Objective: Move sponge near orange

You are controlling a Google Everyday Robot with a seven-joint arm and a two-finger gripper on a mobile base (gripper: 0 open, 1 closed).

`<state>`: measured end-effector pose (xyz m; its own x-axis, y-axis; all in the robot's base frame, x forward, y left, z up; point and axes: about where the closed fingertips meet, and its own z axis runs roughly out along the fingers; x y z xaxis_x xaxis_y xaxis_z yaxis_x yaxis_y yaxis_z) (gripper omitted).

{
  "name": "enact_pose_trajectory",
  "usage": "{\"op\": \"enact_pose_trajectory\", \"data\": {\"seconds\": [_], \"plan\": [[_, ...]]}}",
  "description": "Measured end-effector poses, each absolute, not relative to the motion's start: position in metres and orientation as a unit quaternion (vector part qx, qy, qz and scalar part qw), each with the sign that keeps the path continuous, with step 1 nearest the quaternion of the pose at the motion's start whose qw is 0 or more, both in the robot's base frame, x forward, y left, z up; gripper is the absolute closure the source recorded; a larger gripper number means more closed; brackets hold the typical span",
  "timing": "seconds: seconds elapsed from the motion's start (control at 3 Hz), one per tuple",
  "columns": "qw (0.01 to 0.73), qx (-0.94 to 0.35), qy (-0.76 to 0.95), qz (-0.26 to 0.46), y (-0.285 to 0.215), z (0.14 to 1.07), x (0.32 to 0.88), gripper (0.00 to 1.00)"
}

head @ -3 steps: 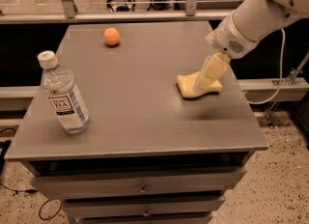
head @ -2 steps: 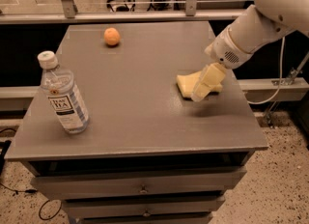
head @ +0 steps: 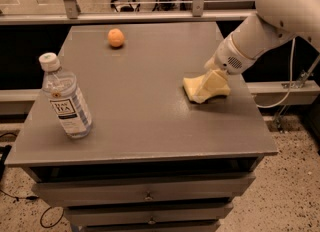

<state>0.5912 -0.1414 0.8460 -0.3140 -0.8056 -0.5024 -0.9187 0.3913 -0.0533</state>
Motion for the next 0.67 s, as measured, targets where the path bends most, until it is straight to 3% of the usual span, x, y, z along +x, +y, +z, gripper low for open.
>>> {"op": "enact_pose_trajectory", "data": {"seconds": [0.67], "plan": [[0.204,-0.545,0.805,0.119,-0.1302,0.8558,0.5872,0.78]]}}
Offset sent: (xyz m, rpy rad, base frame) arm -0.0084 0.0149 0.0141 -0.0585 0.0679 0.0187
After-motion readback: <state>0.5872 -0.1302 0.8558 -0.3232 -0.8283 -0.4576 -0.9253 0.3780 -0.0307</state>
